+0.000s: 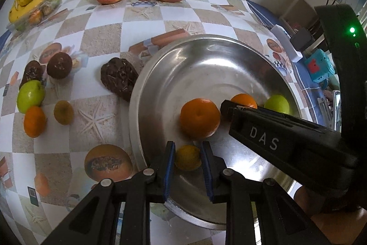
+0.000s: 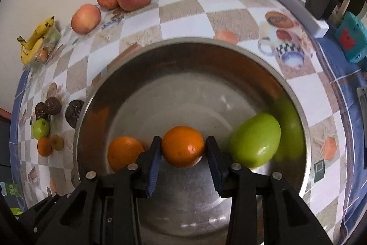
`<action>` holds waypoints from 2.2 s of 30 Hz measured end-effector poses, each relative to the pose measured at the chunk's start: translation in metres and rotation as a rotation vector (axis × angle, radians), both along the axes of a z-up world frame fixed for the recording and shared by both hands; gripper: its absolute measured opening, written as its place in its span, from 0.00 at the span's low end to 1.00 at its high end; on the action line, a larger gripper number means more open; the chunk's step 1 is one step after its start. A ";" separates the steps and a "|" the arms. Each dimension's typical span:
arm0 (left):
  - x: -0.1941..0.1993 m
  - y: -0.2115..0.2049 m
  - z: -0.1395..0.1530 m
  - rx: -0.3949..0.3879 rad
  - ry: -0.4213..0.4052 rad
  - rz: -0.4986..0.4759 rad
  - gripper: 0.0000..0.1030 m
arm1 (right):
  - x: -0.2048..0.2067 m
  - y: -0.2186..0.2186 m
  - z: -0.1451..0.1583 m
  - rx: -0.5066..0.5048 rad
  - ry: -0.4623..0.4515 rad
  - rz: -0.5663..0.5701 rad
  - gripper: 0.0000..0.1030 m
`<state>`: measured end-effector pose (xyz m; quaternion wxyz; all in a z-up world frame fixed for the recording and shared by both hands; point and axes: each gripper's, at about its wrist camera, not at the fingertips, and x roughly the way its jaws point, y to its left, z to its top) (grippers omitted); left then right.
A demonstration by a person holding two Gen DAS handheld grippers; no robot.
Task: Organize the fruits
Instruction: 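Carry the kiwi and orange into the steel bowl and release both, then move the left tool to the green apple while the right tool approaches the dark date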
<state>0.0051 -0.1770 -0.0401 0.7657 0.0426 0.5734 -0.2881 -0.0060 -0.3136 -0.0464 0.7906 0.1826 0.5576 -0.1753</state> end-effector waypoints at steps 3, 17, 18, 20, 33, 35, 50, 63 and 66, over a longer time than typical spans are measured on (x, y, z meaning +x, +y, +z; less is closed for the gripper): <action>0.002 -0.001 -0.001 -0.011 0.004 0.003 0.26 | -0.001 0.001 0.000 -0.004 -0.008 0.002 0.48; -0.004 -0.007 0.014 -0.026 -0.006 -0.034 0.62 | 0.005 0.009 0.008 -0.011 -0.039 0.035 0.79; -0.004 -0.007 0.017 -0.031 -0.013 -0.039 0.62 | 0.005 0.010 0.011 -0.015 -0.043 0.036 0.79; -0.004 -0.006 0.024 -0.051 -0.022 -0.042 0.62 | 0.004 0.010 0.020 -0.027 -0.067 0.031 0.79; 0.037 0.060 0.034 -0.030 -0.021 0.261 0.74 | -0.003 0.003 0.049 -0.044 -0.168 -0.015 0.79; 0.045 0.074 0.034 -0.020 -0.020 0.309 0.76 | -0.002 0.004 0.045 -0.043 -0.152 -0.001 0.79; 0.075 0.162 0.040 0.064 -0.109 0.599 1.00 | 0.008 0.046 0.034 -0.066 -0.133 0.129 0.82; 0.083 0.194 0.042 0.089 -0.183 0.678 1.00 | 0.013 0.060 0.040 -0.065 -0.209 0.139 0.99; 0.086 0.194 0.048 0.120 -0.250 0.665 1.00 | 0.014 0.067 0.043 -0.064 -0.252 0.157 0.99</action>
